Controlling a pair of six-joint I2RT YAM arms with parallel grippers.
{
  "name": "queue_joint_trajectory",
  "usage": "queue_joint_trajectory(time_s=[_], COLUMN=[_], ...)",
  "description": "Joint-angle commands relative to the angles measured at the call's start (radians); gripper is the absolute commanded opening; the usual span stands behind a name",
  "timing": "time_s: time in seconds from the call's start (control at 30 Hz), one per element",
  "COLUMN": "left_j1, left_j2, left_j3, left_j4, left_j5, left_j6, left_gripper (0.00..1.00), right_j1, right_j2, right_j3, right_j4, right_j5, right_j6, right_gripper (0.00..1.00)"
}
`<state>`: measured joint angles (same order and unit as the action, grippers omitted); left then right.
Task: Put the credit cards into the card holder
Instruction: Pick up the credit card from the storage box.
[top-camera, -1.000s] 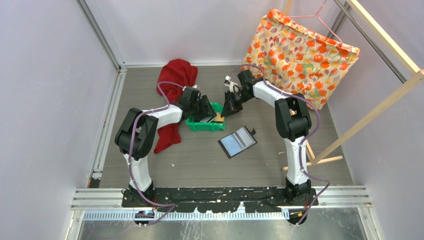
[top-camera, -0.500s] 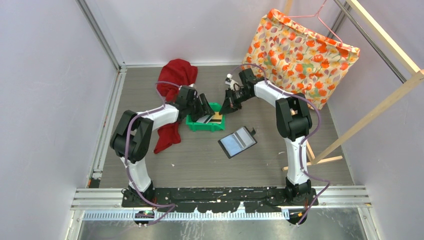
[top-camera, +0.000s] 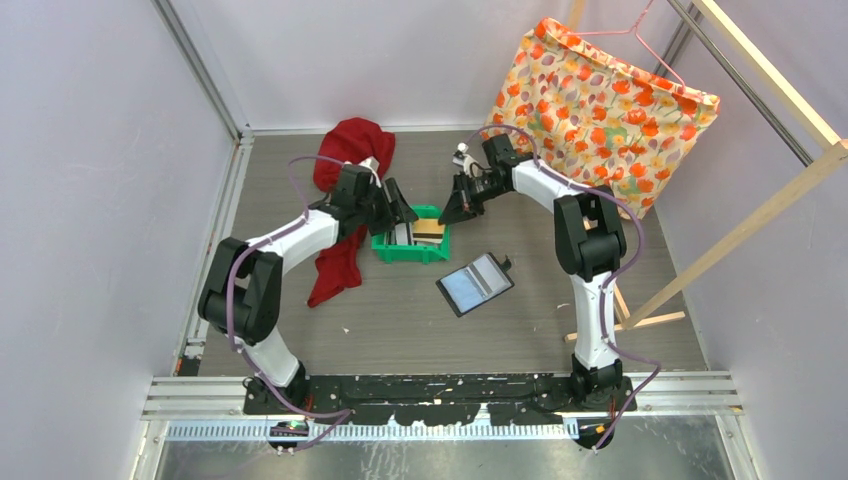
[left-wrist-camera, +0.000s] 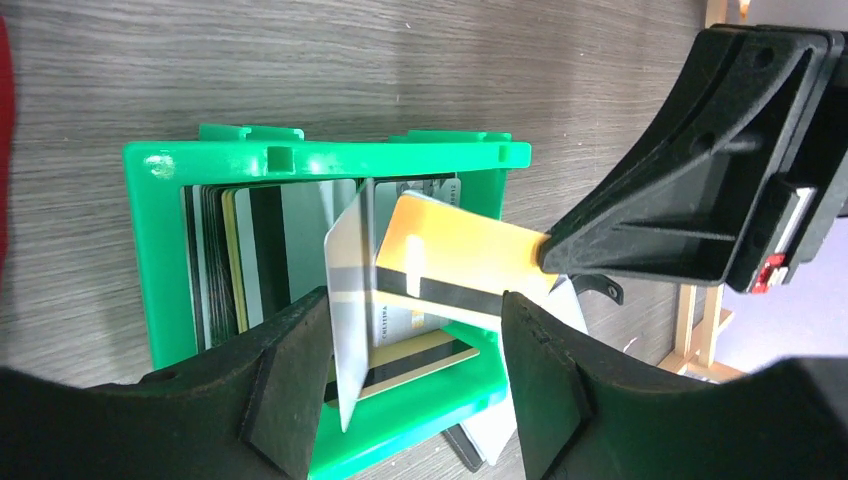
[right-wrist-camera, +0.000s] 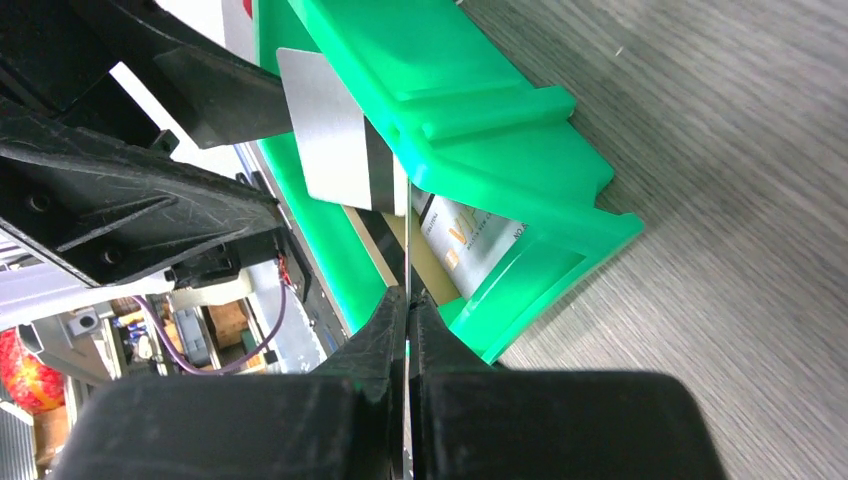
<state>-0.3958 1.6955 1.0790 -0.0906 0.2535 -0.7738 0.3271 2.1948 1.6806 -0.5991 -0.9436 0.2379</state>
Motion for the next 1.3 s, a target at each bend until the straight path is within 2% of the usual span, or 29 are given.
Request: queue_joint_trajectory(time_s=[0.0,0.3,0.4,0.57,1.07,1.13,1.27], left_j1=[0.022,0.049,0.073,0.122,0.122,0.126,0.151], left_j2=[-0.070,-0.167,-0.218,-0.239,-0.069,-0.067,-0.040], left_j3=[0.003,-0.016,-0.078,-0.211,-0.181,-0.209,-0.285], left_j4=[-0.018,-0.027,0.093,0.341,0.492,0.553,0.783], left_j5=[0.015,0.011,0.101,0.290,0.378,0.388,0.430], left_j6=[0.062,0.140,0.111,-0.039,-0.149,-0.179,-0.293], left_gripper=[0.63,0.62,0.63,0.64,0.58,0.56,0.55], right_j1=[-0.023,-0.046,-0.051,-0.051,-0.038,-0.038,-0.037], right_j2=[-0.050,-0.098,-0.118,-0.132,-0.093,-0.094,-0.093], right_j3=[0.056,0.017,-0.019,-0.066,-0.050,-0.051,-0.053], right_j4=[0.003,0.063,0.121,0.256,0.310,0.310,0.318], right_j5=[-0.044,-0.140,-0.176,-0.216,-0.298,-0.300,-0.309], right_j6=[-0.020,0.016,0.078,0.201,0.257,0.260,0.270], right_gripper=[0.01,0.01,0.01,0.01,0.01,0.01,0.01])
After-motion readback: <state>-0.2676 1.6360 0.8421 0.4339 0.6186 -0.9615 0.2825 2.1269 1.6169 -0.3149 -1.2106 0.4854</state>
